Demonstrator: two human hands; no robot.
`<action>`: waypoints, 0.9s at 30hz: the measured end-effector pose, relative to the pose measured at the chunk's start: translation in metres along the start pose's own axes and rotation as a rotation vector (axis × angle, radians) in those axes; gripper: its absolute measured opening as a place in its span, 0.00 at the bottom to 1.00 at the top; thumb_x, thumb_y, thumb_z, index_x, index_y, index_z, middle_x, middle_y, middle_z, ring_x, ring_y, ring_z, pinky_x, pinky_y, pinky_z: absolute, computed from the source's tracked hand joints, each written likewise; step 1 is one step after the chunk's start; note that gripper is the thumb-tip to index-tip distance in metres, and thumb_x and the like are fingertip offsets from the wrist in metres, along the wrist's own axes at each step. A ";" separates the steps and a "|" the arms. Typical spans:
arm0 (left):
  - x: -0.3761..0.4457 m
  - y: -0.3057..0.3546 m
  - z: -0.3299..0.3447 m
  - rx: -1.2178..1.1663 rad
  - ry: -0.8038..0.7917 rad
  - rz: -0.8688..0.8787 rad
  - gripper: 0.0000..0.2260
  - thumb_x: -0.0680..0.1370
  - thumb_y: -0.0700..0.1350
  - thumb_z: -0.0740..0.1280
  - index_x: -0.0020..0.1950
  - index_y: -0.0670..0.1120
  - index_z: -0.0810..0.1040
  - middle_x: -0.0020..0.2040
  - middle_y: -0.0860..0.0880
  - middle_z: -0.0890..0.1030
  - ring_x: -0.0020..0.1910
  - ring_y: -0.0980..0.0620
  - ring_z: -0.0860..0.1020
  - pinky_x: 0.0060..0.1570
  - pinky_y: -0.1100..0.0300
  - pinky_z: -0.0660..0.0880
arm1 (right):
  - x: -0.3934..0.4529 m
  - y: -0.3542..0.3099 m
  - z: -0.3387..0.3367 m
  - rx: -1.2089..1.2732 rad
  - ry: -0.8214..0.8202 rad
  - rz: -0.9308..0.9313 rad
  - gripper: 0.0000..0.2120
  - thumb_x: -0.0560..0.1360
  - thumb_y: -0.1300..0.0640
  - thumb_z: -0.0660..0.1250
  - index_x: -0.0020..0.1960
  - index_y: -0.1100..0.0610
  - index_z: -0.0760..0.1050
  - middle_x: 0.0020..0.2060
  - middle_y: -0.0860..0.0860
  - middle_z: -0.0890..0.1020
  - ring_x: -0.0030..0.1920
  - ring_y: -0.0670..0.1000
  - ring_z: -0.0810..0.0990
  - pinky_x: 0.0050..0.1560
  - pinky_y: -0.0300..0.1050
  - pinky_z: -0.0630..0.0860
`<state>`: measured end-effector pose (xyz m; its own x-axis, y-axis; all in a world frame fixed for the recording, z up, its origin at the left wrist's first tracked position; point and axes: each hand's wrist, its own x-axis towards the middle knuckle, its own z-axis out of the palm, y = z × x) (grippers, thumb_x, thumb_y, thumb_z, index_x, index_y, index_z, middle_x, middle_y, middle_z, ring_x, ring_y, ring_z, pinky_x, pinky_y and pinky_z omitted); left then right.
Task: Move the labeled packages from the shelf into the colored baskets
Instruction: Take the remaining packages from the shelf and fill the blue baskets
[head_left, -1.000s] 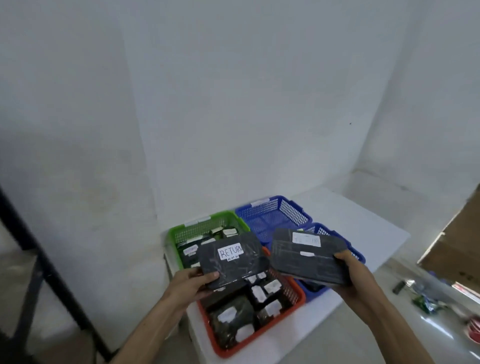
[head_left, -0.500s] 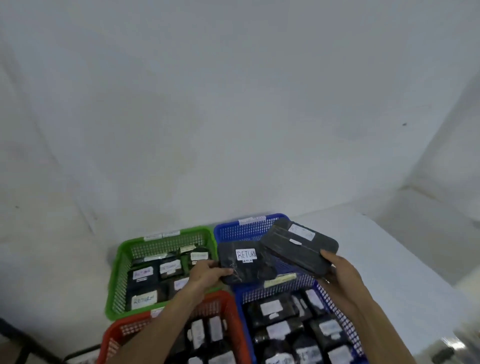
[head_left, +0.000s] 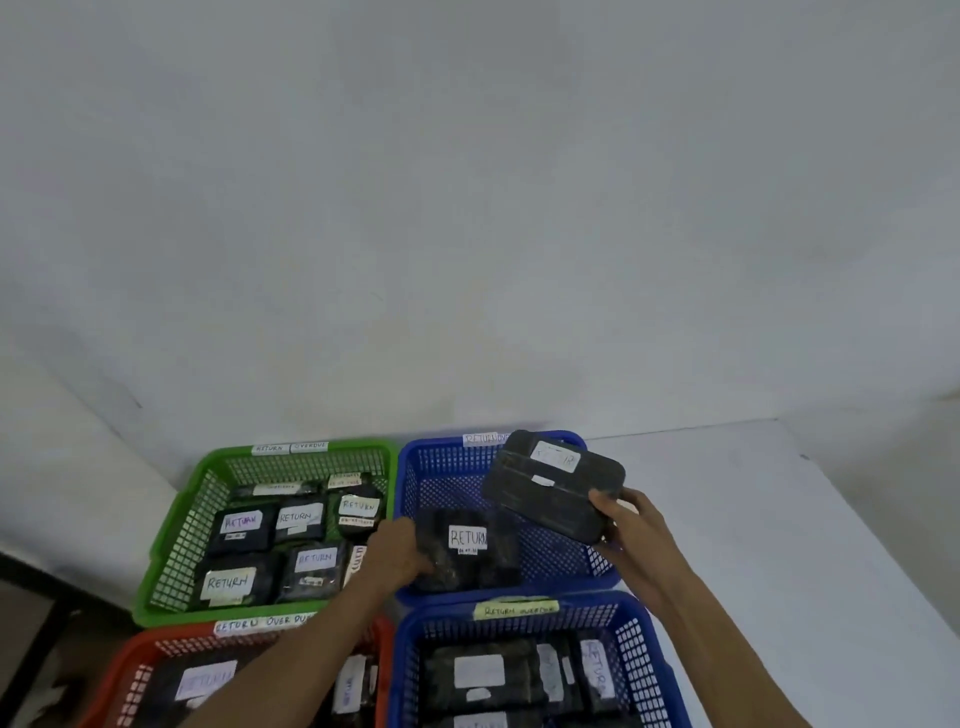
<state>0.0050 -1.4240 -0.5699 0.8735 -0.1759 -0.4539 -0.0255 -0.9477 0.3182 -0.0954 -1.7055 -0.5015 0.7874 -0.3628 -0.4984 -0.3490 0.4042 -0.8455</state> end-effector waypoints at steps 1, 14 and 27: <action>-0.001 0.004 0.000 0.106 -0.005 0.012 0.11 0.72 0.46 0.75 0.46 0.43 0.76 0.49 0.43 0.82 0.48 0.44 0.82 0.47 0.51 0.81 | 0.008 0.002 0.002 -0.011 -0.008 0.015 0.19 0.78 0.58 0.70 0.67 0.57 0.70 0.57 0.57 0.82 0.55 0.57 0.83 0.44 0.48 0.84; 0.050 0.021 0.040 0.285 0.024 0.284 0.37 0.76 0.62 0.65 0.79 0.44 0.58 0.78 0.47 0.60 0.76 0.45 0.58 0.73 0.47 0.64 | 0.102 0.031 0.034 -0.226 0.043 0.101 0.16 0.78 0.54 0.70 0.61 0.59 0.71 0.54 0.56 0.81 0.53 0.55 0.82 0.48 0.56 0.84; 0.036 -0.003 0.059 0.183 -0.002 0.322 0.36 0.77 0.48 0.71 0.80 0.48 0.56 0.79 0.51 0.56 0.77 0.48 0.58 0.75 0.54 0.62 | 0.153 0.057 0.075 -0.210 -0.090 0.141 0.17 0.75 0.61 0.73 0.61 0.63 0.73 0.56 0.60 0.81 0.54 0.58 0.83 0.53 0.59 0.83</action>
<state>0.0076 -1.4431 -0.6361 0.8056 -0.4731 -0.3566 -0.3855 -0.8757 0.2906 0.0434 -1.6751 -0.6115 0.7622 -0.2350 -0.6032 -0.5490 0.2593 -0.7946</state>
